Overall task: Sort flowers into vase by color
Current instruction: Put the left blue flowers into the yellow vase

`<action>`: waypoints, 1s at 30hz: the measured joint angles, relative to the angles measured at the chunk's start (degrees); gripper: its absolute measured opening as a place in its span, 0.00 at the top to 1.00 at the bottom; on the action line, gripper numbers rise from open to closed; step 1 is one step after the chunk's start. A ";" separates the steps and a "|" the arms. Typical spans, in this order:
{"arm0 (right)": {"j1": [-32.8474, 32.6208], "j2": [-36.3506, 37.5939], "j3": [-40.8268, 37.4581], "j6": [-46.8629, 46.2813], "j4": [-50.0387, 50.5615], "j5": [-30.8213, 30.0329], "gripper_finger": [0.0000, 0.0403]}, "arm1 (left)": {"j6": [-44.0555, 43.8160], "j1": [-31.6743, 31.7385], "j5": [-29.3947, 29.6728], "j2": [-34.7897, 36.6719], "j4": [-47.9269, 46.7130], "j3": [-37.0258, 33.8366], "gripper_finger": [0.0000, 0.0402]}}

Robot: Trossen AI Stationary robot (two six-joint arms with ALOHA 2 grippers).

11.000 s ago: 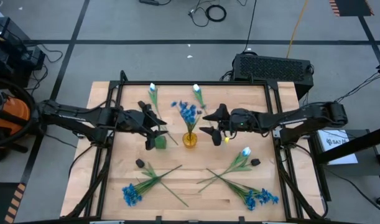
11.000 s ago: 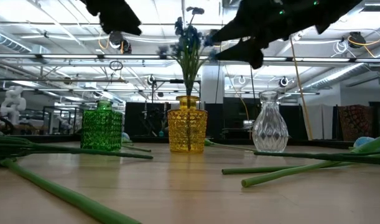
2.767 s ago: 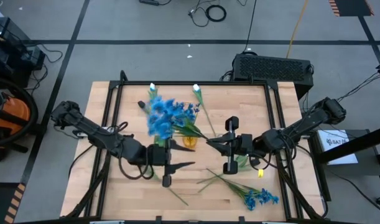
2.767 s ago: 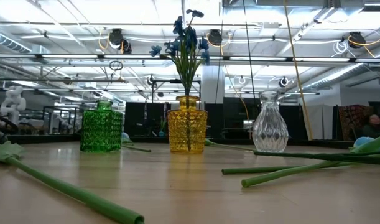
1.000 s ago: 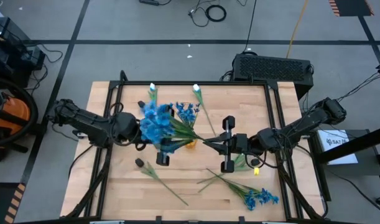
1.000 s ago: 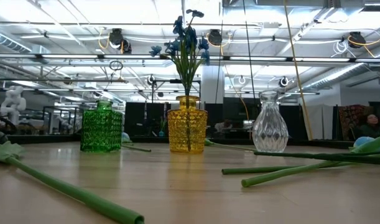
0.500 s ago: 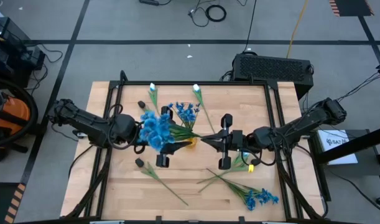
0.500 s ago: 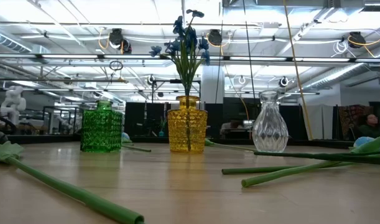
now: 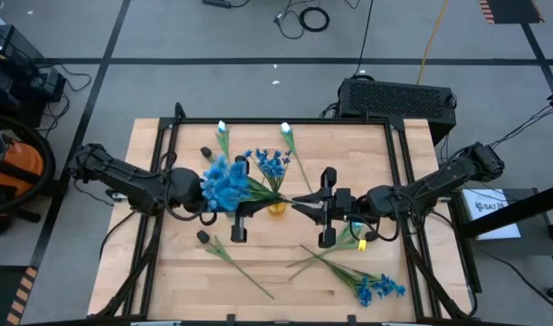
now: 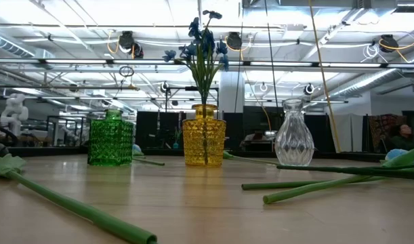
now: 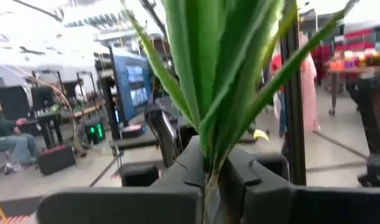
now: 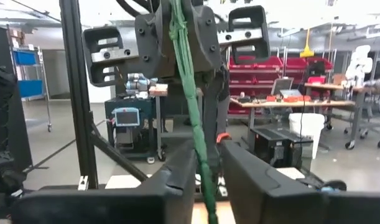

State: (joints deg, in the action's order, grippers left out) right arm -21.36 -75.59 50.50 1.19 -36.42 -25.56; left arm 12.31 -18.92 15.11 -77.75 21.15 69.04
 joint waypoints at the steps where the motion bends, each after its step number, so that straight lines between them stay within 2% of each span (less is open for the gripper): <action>1: 0.06 0.00 0.00 -0.58 0.63 -0.13 0.79 | -0.14 0.00 0.01 0.36 -0.94 0.00 0.97; 11: 0.06 4.51 0.00 -5.12 14.60 -0.37 0.55 | -5.65 -0.02 2.65 6.18 -18.91 -0.12 0.93; 16: 0.04 7.66 0.00 -7.63 20.97 -0.26 0.48 | -6.41 0.04 7.33 7.60 -19.79 -5.85 0.93; 19: 0.02 8.85 0.00 -8.80 22.97 -0.15 0.47 | -7.52 0.20 8.57 8.26 -15.36 -11.38 0.93; 26: 0.00 9.63 -0.02 -9.08 24.90 -0.13 0.47 | -7.57 0.56 10.71 8.36 2.15 -24.52 0.93; 30: 0.00 9.64 -0.02 -8.98 24.76 -0.20 0.47 | -11.01 2.15 10.95 8.37 6.88 -30.82 0.93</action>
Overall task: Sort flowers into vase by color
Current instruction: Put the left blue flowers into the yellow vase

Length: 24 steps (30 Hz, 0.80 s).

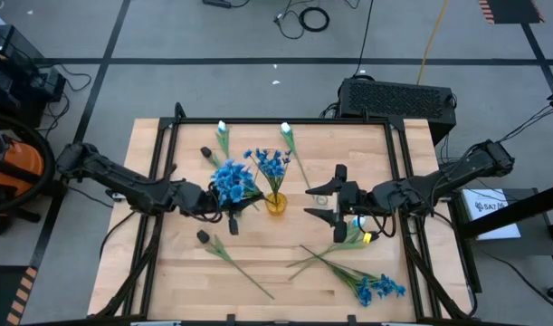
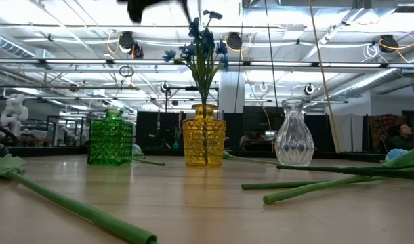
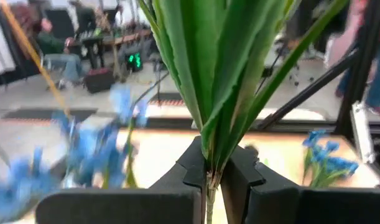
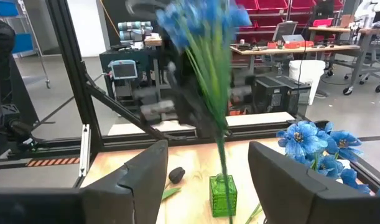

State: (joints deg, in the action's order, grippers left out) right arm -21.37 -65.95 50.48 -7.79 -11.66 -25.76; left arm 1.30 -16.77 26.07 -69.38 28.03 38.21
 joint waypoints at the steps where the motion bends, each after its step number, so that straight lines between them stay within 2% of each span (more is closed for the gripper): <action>1: 0.00 -0.02 0.00 0.06 0.02 -0.02 0.47 | -0.77 0.26 0.06 -0.06 1.72 -1.56 0.93; 5: 0.01 -0.02 0.00 0.85 -0.01 -0.15 0.47 | -1.48 1.04 0.06 -1.05 12.11 -6.80 0.93; 8: 0.02 -0.02 0.00 0.95 -0.02 -0.17 0.47 | -1.42 1.10 0.08 -1.80 15.84 -8.52 0.93; 24: 0.01 -0.02 0.00 1.38 -0.11 -0.15 0.47 | 0.44 3.86 1.22 -9.82 19.23 -8.98 0.93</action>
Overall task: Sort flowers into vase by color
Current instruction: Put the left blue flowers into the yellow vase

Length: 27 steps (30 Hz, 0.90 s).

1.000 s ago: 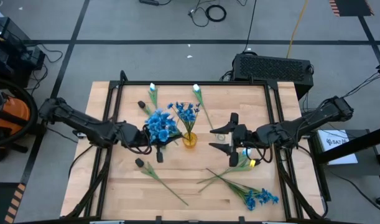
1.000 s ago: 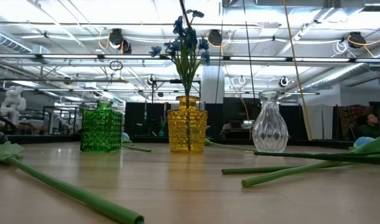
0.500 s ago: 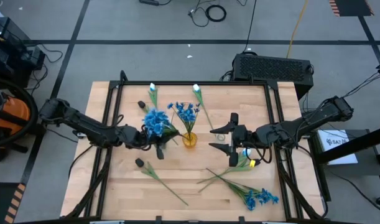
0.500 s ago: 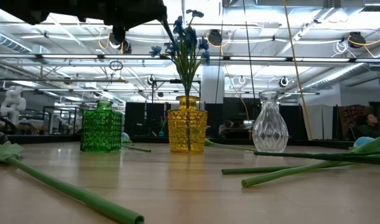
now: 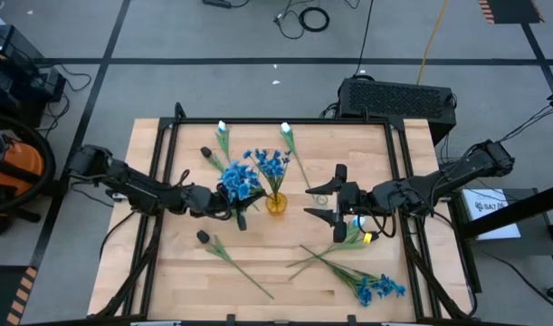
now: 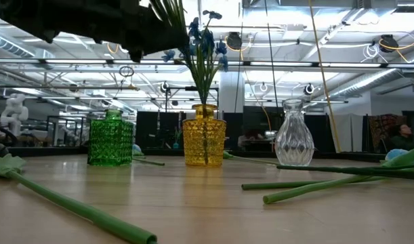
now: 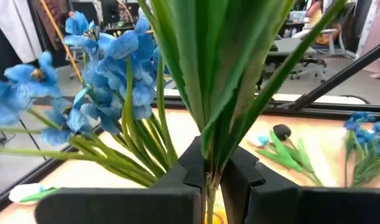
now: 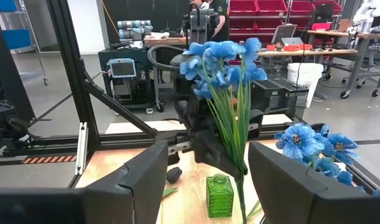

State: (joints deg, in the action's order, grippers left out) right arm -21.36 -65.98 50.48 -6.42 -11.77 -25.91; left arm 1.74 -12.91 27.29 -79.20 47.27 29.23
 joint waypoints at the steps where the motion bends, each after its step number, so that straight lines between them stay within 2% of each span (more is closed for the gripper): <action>1: 0.01 0.00 0.00 0.02 0.02 0.00 0.47 | 0.06 0.17 0.00 -0.38 0.30 0.00 0.93; 12: 0.02 -0.02 0.00 0.02 0.02 0.00 0.47 | 0.04 0.53 -0.17 -3.00 0.30 0.00 0.91; 20: 0.01 -0.02 0.00 0.02 0.02 0.02 0.47 | -1.47 0.53 -0.31 -3.32 -1.37 0.00 0.71; 27: 0.01 -0.02 0.00 0.02 0.04 0.04 0.47 | -5.74 0.42 -0.44 -3.32 -8.16 0.02 0.56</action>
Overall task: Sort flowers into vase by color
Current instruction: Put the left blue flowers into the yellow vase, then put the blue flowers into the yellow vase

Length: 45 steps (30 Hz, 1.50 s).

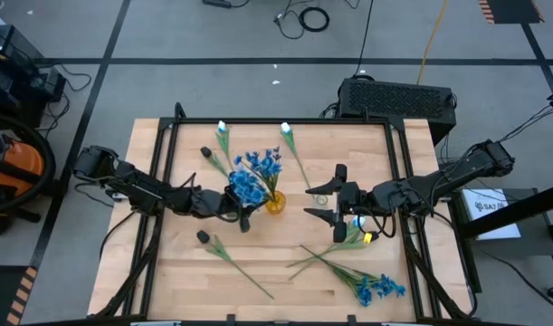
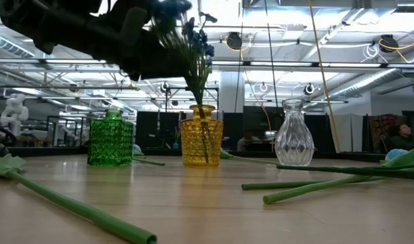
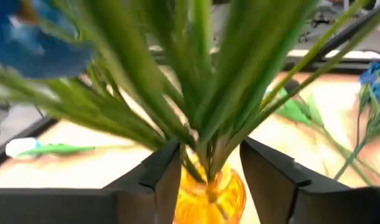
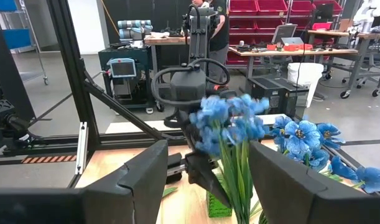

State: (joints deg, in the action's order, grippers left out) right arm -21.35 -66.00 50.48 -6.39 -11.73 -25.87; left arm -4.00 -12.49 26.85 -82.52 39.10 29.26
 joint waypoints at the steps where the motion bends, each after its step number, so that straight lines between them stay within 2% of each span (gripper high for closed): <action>1: 0.00 0.00 0.00 0.00 0.00 0.00 0.47 | -0.37 0.00 -0.03 0.00 -0.96 0.00 0.55; 11: -0.02 0.00 0.00 0.00 0.47 0.52 0.47 | -3.76 -1.34 -1.60 3.49 -12.79 0.04 0.43; 21: -0.02 0.45 -0.04 -0.91 4.93 0.55 0.47 | -10.24 -7.51 -4.30 14.51 -31.19 0.04 0.42; 29: -0.02 2.98 -0.04 -5.23 11.15 0.52 0.47 | -12.14 -15.62 -5.89 18.61 -30.02 0.72 0.42; 32: -0.03 3.41 -0.04 -5.36 12.41 0.48 0.47 | -10.27 -18.95 -5.53 18.63 -27.10 2.63 0.42; 37: -0.02 3.65 -0.04 -5.11 13.40 0.48 0.47 | -0.57 -22.95 -4.00 13.42 -18.39 7.65 0.42; 41: -0.02 3.88 -0.04 -4.72 13.49 0.48 0.47 | 6.49 -23.35 -3.61 4.77 -15.30 13.79 0.42; 45: -0.06 4.90 -0.04 -3.06 14.71 0.44 0.47 | 9.22 -21.73 -4.08 -5.79 -15.20 21.65 0.42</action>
State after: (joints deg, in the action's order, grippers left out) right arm -21.41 -61.09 50.43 -9.45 2.98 -25.43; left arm 5.21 -34.22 22.77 -88.31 23.90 50.90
